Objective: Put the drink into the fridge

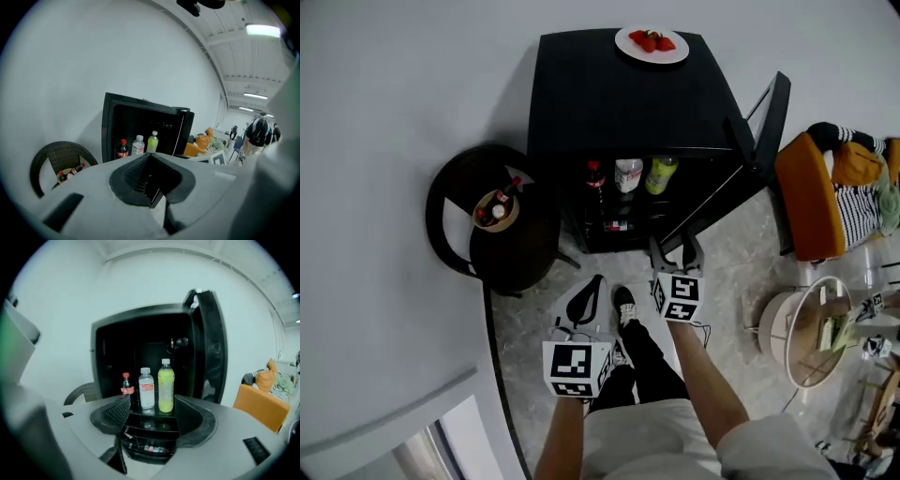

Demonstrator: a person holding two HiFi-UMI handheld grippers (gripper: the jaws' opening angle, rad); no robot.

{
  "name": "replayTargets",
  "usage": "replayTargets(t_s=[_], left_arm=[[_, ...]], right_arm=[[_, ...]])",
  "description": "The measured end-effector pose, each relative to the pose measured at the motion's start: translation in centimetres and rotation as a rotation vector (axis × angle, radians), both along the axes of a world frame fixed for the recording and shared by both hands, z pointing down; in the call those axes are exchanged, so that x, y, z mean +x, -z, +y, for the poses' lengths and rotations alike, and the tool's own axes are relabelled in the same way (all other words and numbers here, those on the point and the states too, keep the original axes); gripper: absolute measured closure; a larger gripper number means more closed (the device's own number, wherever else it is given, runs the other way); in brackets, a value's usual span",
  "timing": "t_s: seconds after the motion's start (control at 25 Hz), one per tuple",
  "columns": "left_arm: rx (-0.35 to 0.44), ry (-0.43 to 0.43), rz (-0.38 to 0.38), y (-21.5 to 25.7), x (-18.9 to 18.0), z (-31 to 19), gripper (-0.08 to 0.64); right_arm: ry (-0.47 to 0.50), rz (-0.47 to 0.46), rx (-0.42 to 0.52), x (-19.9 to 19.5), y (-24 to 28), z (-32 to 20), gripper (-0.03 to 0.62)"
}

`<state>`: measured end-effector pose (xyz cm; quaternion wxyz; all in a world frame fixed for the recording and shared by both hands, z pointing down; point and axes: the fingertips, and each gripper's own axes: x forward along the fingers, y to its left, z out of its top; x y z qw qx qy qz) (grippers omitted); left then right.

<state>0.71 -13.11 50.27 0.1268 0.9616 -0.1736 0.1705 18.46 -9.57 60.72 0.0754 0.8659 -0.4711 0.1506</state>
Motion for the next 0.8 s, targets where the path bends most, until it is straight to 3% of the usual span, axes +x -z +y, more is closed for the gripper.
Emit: replayTargets(t_s=[0.12, 0.32, 0.44, 0.56, 0.8], left_arm=[[0.021, 0.000, 0.029, 1.8, -0.6, 0.6, 0.551], [-0.069, 0.015, 0.118, 4.7, -0.2, 2.2, 0.552], [-0.025, 0.007, 0.112, 6.2, 1.0, 2.8, 0.551], [-0.042, 0.019, 0.106, 5.8, 0.2, 3.9, 0.552], [-0.086, 0.015, 0.064, 3.0, -2.1, 6.5, 0.552]], right_arm=[[-0.006, 0.006, 0.038, -2.4, 2.8, 2.7, 0.316], [-0.011, -0.050, 0.163, -6.2, 7.6, 4.3, 0.318], [-0.010, -0.109, 0.209, -7.6, 9.9, 5.2, 0.318], [0.011, -0.170, 0.224, -9.6, 9.8, 7.2, 0.318], [0.057, -0.145, 0.182, -11.1, 9.0, 11.1, 0.322]])
